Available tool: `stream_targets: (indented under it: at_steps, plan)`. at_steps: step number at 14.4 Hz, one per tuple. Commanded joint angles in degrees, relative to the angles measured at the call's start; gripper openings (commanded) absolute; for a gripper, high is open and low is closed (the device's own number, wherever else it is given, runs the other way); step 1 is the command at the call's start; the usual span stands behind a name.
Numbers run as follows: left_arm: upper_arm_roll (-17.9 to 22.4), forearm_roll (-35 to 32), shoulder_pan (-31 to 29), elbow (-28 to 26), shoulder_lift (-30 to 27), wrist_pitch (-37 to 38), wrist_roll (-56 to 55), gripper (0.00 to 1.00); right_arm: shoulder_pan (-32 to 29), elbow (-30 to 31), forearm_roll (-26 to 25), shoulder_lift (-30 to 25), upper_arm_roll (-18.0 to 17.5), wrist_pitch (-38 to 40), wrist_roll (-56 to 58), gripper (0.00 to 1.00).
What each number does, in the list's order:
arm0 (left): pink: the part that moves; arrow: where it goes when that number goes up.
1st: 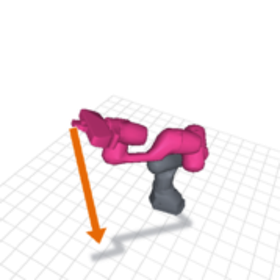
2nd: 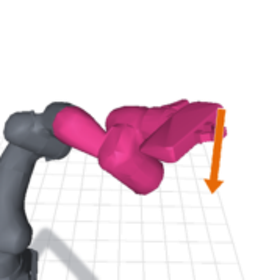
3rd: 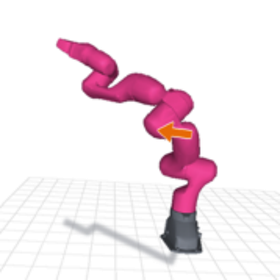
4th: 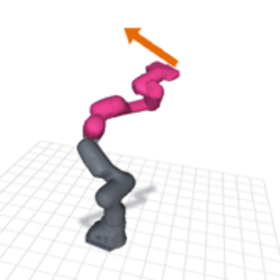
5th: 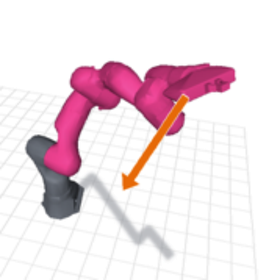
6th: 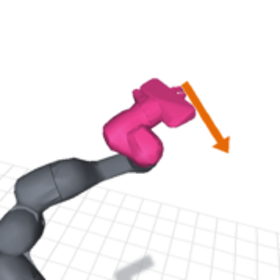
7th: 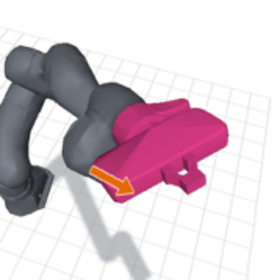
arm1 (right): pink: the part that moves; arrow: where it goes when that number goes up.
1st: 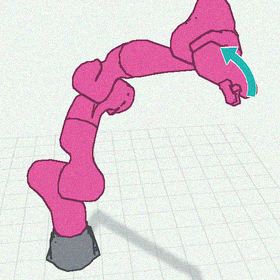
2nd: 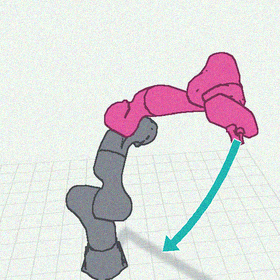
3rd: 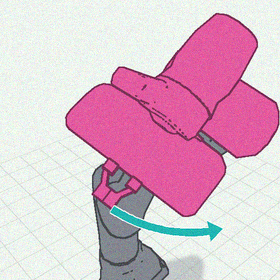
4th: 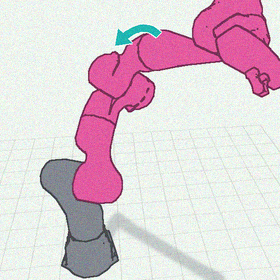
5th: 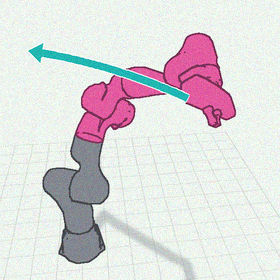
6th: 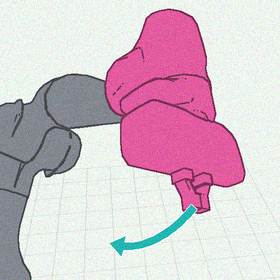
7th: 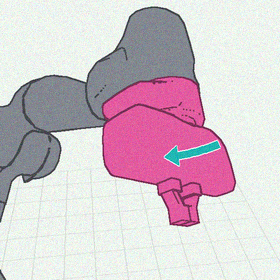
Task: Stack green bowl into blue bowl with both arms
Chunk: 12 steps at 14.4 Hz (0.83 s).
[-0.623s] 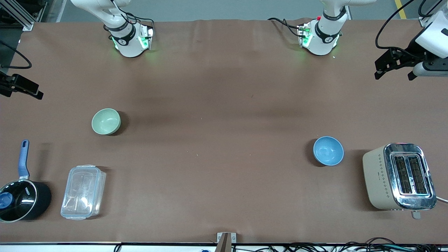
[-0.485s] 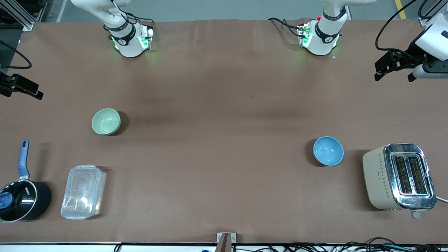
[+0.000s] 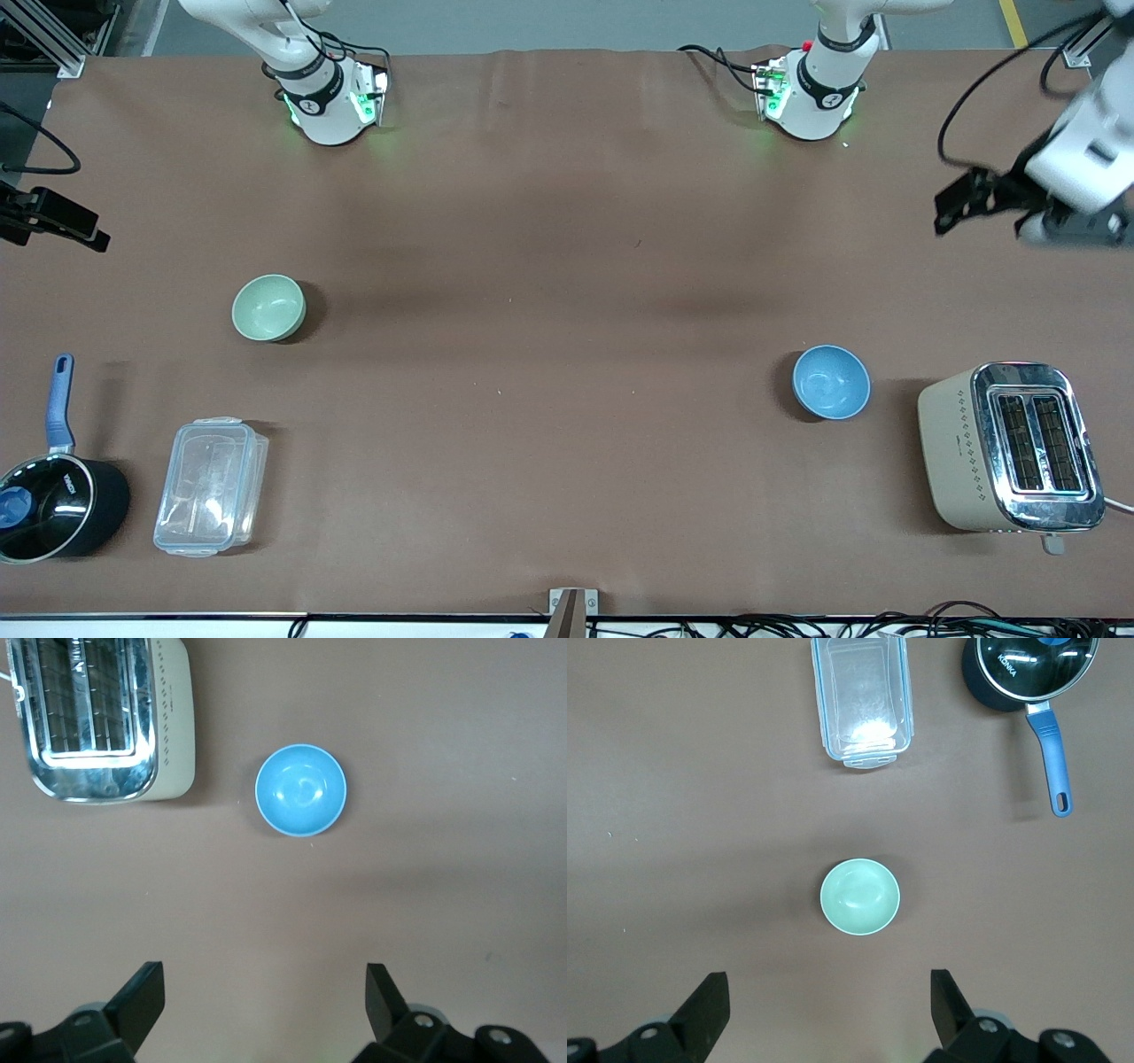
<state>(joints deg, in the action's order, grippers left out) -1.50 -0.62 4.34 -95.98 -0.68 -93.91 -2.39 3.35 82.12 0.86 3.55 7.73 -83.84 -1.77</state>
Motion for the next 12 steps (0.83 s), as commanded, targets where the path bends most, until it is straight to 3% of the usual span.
stream_targets:
  at_steps: [1,5,10,12]
  plan:
    - [0.4,-0.3,0.1,-2.7,4.5,-5.6,0.0,1.0,-0.4,0.8,-0.9,-0.8,-0.5,0.3,0.5,1.0]
    - [0.5,-3.1,-0.4,-16.5,6.8,-27.2,-0.2,1.0,-0.5,8.5,-1.0,-0.8,-0.2,-1.9,5.2,1.0]
    - [0.5,-4.5,-3.1,-23.3,16.0,-47.7,-0.1,1.0,-0.9,31.8,-1.0,-3.1,1.8,-24.4,10.8,1.0]
    - [0.5,-4.5,-3.3,-23.4,19.9,-51.6,0.0,0.97,-0.9,40.1,-1.0,-3.3,3.7,-34.1,14.5,1.0]
